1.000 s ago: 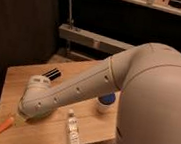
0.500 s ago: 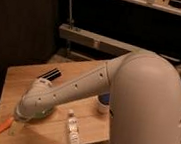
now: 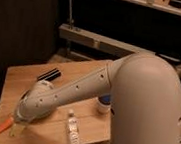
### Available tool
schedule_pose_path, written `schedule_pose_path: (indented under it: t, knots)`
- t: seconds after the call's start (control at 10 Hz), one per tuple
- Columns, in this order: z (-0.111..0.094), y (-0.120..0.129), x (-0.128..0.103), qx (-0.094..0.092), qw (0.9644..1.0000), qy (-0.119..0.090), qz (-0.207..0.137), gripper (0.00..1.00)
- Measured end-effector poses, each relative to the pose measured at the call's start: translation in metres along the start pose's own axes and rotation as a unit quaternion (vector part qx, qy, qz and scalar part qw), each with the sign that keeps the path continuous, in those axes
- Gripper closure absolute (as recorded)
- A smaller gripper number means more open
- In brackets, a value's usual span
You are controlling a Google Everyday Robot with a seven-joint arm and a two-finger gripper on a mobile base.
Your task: Place the pepper in the ceramic bowl
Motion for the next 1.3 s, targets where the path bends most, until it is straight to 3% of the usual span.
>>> schedule_pose_path:
  t: [0.2, 0.4, 1.0, 1.3]
  knots:
    - [0.012, -0.009, -0.011, -0.001, 0.9976, -0.002, -0.069, 0.2]
    - [0.029, -0.017, -0.021, -0.011, 0.9938, -0.001, -0.11, 0.2]
    - [0.06, -0.02, -0.015, -0.047, 0.9903, 0.001, -0.13, 0.2]
    - [0.08, -0.019, -0.014, -0.063, 0.9869, 0.001, -0.149, 0.2]
